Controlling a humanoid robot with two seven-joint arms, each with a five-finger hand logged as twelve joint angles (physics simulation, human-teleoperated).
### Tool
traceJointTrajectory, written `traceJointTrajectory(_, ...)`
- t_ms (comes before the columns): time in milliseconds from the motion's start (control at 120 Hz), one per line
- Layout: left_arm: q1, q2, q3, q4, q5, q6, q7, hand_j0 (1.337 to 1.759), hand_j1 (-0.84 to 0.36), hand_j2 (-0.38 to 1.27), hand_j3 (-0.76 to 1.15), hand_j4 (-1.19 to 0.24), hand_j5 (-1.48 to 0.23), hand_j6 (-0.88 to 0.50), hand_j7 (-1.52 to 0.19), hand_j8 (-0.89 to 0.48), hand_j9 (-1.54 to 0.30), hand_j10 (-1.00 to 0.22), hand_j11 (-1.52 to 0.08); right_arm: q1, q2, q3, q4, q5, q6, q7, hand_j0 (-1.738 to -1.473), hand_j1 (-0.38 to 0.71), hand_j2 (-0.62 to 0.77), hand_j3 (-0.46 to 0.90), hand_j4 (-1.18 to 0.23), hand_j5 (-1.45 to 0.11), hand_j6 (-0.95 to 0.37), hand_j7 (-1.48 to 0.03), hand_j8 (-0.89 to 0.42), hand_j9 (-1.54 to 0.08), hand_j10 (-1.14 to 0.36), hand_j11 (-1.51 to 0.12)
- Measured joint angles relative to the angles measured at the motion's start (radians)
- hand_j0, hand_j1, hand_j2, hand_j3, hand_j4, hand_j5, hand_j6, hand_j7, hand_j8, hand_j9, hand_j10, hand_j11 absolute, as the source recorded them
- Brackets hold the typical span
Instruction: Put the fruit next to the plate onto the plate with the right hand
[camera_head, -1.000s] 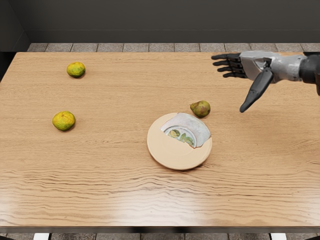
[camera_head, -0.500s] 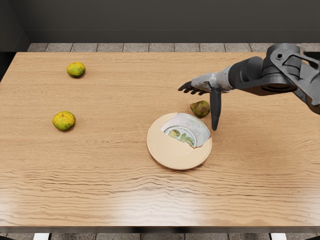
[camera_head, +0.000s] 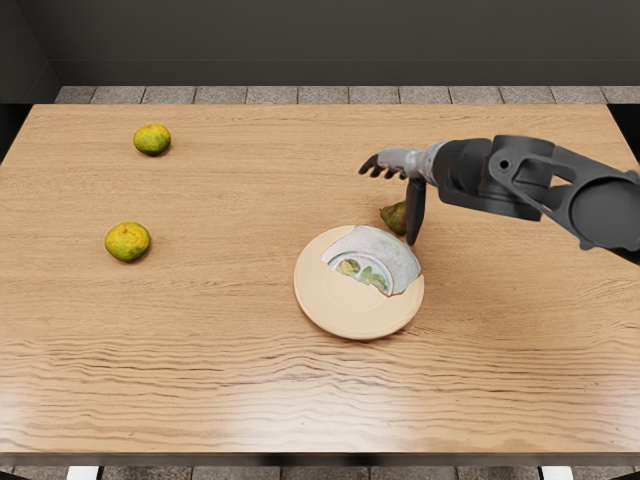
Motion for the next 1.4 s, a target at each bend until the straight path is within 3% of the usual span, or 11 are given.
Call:
traceJointTrajectory(592,0.000,0.000,0.000,0.000,0.000,0.000,0.000,1.658,0.35,0.00,0.00,0.00,0.00,0.00,0.00,0.00,0.00,0.00,0.00,-0.021,0.016,-0.081,-0.033,-0.028,-0.173,0.000,-1.658,0.08,-0.07,0.00,-0.36,-0.47,-0.36,-0.47,-0.36,-0.47,-0.36,-0.47)
traceJointTrajectory(1400,0.000,0.000,0.000,0.000,0.000,0.000,0.000,1.658,0.35,0.00,0.00,0.00,0.00,0.00,0.00,0.00,0.00,0.00,0.00,-0.032,0.074,-0.160,-0.095,-0.030,-0.272,0.000,-1.658,0.10,-0.07,0.00,-0.37,-0.48,-0.38,-0.48,-0.37,-0.48,-0.37,-0.48)
